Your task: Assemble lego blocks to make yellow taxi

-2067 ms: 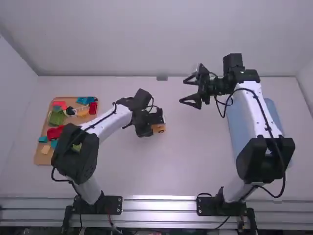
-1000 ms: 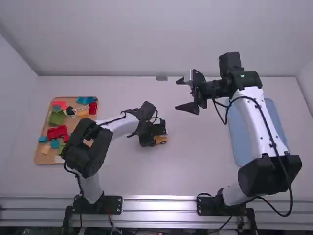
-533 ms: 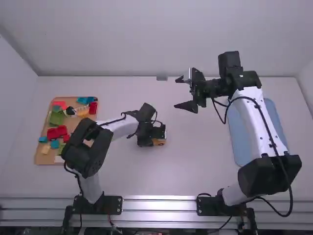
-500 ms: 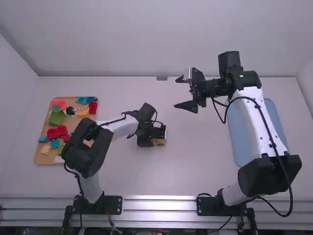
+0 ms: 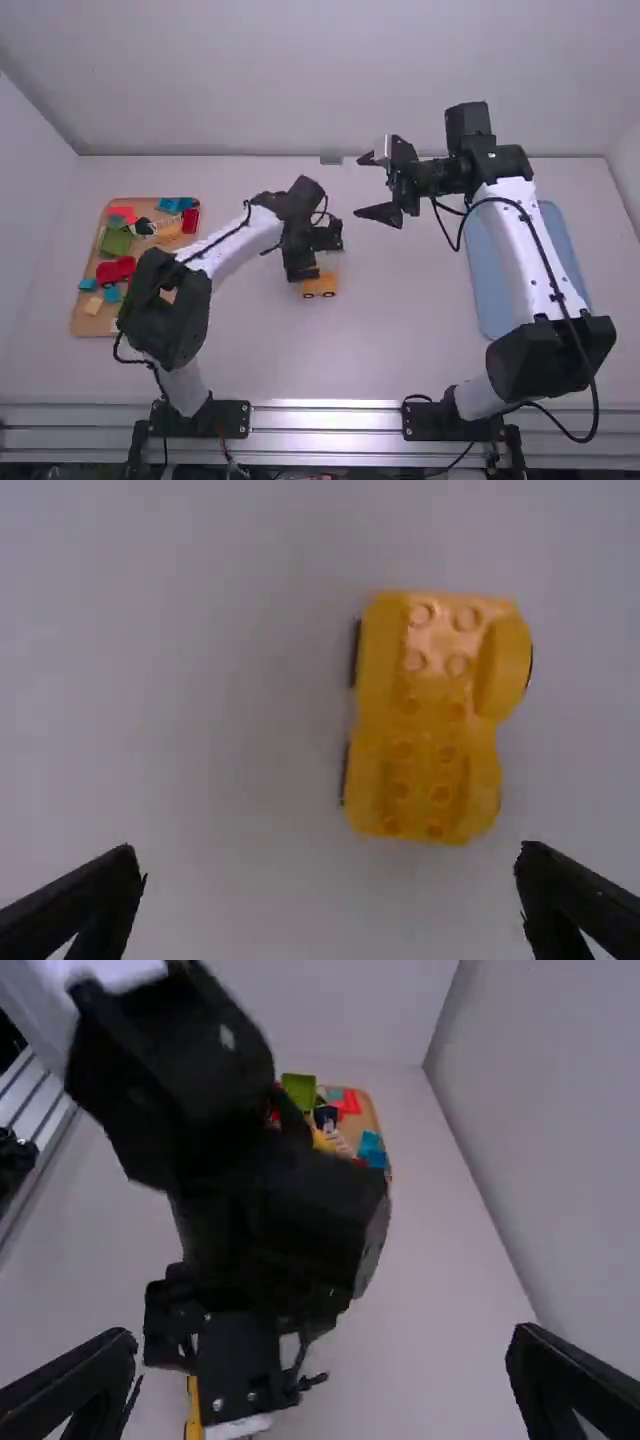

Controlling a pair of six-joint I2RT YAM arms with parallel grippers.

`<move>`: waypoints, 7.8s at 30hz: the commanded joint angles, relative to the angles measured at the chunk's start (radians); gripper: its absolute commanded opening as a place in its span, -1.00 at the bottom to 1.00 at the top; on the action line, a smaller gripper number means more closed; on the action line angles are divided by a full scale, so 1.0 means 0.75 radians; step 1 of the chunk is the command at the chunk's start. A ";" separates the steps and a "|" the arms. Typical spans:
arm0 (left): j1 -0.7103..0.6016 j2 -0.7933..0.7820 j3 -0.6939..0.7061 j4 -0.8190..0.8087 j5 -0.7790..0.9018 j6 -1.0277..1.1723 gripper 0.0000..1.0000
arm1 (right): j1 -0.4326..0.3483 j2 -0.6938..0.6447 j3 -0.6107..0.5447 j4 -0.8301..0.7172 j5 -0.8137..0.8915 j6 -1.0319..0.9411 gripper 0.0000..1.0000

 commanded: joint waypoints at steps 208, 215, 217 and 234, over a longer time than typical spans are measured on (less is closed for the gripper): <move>0.198 0.070 -0.434 0.250 -0.188 -3.789 0.99 | 0.031 -0.007 0.036 0.172 0.202 0.287 0.98; 0.215 -0.009 -0.213 -0.171 -0.268 -3.734 0.98 | 0.033 -0.007 0.036 0.167 0.203 0.287 0.98; 0.209 -0.028 -0.109 -0.310 -0.320 -3.664 0.98 | 0.030 -0.007 0.036 0.167 0.202 0.287 0.98; 0.208 -0.057 0.510 -0.371 -1.124 -1.476 0.98 | 0.030 -0.008 0.036 0.132 0.200 0.287 0.98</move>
